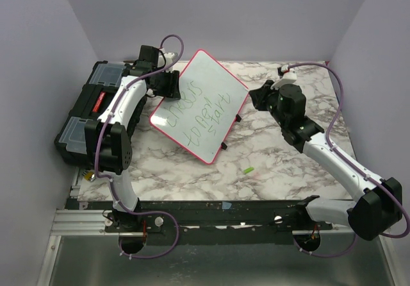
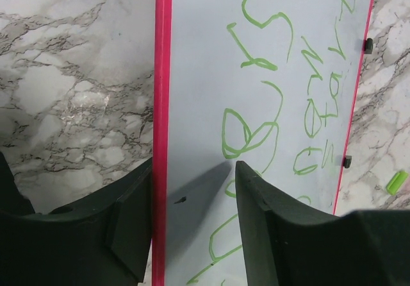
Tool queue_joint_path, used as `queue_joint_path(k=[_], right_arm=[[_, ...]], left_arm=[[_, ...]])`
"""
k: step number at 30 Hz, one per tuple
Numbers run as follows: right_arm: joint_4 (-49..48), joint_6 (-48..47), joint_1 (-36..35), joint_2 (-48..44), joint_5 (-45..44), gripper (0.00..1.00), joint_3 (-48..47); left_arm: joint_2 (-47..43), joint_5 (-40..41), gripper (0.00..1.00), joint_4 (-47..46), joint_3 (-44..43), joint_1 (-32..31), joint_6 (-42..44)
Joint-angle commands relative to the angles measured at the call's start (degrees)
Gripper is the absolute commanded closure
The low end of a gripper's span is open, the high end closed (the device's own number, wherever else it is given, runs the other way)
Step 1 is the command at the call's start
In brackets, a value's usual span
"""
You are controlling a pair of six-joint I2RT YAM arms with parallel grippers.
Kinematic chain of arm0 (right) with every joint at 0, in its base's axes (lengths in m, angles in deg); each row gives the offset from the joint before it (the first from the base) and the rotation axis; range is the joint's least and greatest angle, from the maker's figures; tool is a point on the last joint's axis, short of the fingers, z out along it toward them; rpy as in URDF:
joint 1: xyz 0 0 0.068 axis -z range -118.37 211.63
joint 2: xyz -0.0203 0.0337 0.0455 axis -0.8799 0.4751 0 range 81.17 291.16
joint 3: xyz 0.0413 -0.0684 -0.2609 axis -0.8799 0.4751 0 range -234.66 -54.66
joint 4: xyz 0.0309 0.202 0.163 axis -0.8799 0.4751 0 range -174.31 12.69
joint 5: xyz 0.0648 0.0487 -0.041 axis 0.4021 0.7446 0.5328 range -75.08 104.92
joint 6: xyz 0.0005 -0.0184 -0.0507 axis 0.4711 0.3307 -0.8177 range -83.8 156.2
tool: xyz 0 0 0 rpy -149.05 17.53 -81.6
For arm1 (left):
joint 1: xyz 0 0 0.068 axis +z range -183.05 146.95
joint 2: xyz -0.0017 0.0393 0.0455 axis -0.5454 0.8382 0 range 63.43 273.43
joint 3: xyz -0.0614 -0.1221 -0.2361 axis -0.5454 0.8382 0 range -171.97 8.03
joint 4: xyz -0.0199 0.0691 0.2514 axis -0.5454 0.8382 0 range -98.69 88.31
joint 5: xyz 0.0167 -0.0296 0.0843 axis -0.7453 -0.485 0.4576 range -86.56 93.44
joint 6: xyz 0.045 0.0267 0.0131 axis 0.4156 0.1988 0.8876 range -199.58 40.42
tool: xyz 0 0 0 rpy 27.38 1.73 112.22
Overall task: Write a sentence on the whiteboard
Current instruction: Close the whiteboard marker at the center of the board.
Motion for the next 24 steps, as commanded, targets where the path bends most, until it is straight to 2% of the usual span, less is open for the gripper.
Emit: queue_joint_path(k=[1, 8, 19, 24], right_arm=[[-1.08, -0.37, -0.24, -0.52, -0.61, 0.99, 0.87], [-1.2, -0.35, -0.26, -0.61, -0.57, 0.99, 0.95], [-1.08, -0.7, -0.26, -1.29, -1.53, 0.99, 0.87], [0.13, -1.15, -0.24, -1.99, -2.69, 0.99, 0.31]], left_arm=[[0.16, 1.23, 0.48, 0.55, -1.41, -0.33, -0.33], [0.17, 1.53, 0.42, 1.21, -3.41, -0.33, -0.87], [-0.06, 3.77, 0.24, 4.77, -9.06, -0.37, -0.7], [-6.99, 4.92, 0.19, 2.91, -7.42, -1.22, -1.43]])
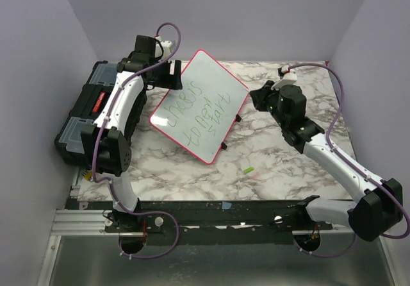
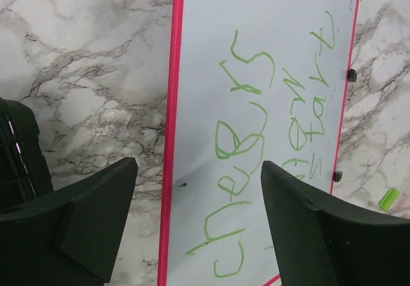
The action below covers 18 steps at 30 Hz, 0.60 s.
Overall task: Write a sentence on the whiteboard
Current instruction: Close the whiteboard marker at the center of the board.
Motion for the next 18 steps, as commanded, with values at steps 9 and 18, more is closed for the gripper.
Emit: queue_joint_path(k=[9, 18], right_arm=[[4.15, -1.27, -0.22, -3.63, -3.05, 0.99, -2.31], [9.62, -0.33, -0.24, -5.89, -3.05, 0.99, -3.69]], left_arm=[[-20.7, 4.42, 0.07, -2.63, 9.49, -7.72, 1.08], [-29.12, 8.15, 0.09, -5.23, 22.25, -22.32, 2.74]])
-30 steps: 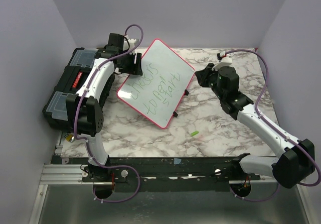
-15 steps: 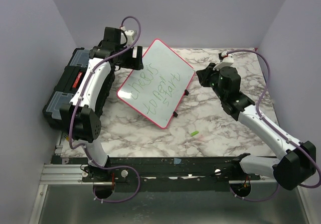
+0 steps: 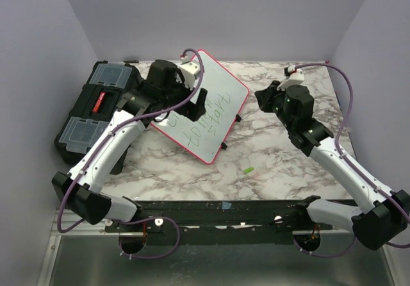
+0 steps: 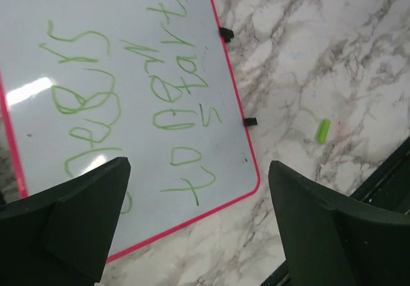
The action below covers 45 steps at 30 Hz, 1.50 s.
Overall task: Write a sentence on the whiteboard
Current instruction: Close the whiteboard marker at the center of the board.
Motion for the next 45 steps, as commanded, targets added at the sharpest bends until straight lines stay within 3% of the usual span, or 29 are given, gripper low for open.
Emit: queue_joint_path(k=[1, 6, 12, 18, 23, 32, 45], right_arm=[[4.06, 0.17, -0.25, -2.36, -1.73, 0.99, -1.87], [7.3, -0.6, -0.22, -4.91, -2.95, 0.99, -0.85], [10.97, -1.44, -0.24, -7.97, -4.45, 0.99, 0.59], [12.29, -2.29, -0.25, -9.43, -5.78, 0.99, 2.16], [12.95, -2.72, -0.27, -9.78, -6.09, 0.99, 2.34], [13.48, -4.48, -0.22, -10.24, -6.72, 0.99, 1.9], [13.53, -5.25, -0.21, -9.56, -6.25, 0.99, 2.1]], left_arm=[[-3.1, 4.08, 0.09, -2.23, 7.58, -7.3, 0.98], [-6.75, 5.5, 0.13, -9.36, 17.98, -14.72, -0.62], [-8.53, 6.55, 0.26, -20.24, 28.51, -21.62, -3.38], [-3.76, 6.76, 0.32, -27.78, 31.68, -27.34, -5.34], [5.13, 7.18, 0.39, -31.44, 29.57, -31.28, -6.5], [19.55, 7.34, 0.42, -30.11, 21.32, -36.33, -6.32], [28.97, 9.67, 0.47, -25.85, 13.95, -38.57, -5.46]])
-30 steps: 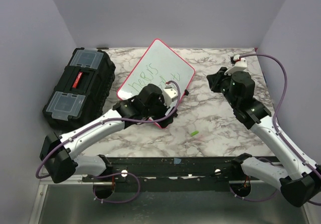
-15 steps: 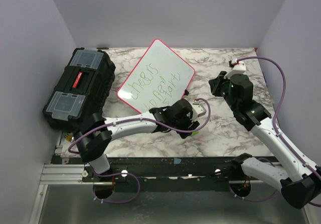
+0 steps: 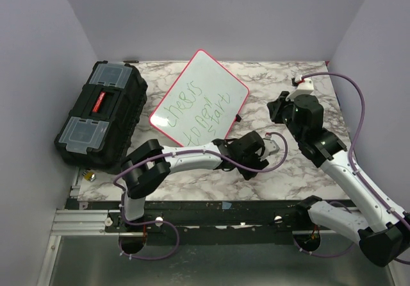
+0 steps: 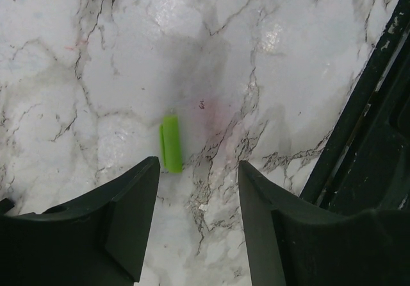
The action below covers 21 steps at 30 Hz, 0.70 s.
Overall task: Write a sentence on the whiteboard
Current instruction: Close the whiteboard marker at the center of the board.
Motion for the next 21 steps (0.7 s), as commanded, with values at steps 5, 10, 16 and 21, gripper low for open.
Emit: queue_joint_path(k=[5, 10, 16, 21], right_arm=[[0.86, -0.98, -0.19, 0.01, -1.09, 0.99, 0.31], [0.78, -0.84, -0.18, 0.44, -0.8, 0.99, 0.34], [0.68, -0.71, -0.2, 0.63, -0.73, 0.99, 0.31], [0.68, -0.68, -0.19, 0.55, -0.66, 0.99, 0.51]], left_arm=[[3.6, 3.62, 0.49, 2.94, -2.31, -0.43, 0.83], [4.96, 4.12, 0.5, 3.42, -2.88, -0.49, 1.48], [7.02, 3.83, 0.52, 4.11, -4.76, -0.45, 1.95], [8.93, 3.67, 0.55, 5.2, -6.46, -0.46, 2.19]])
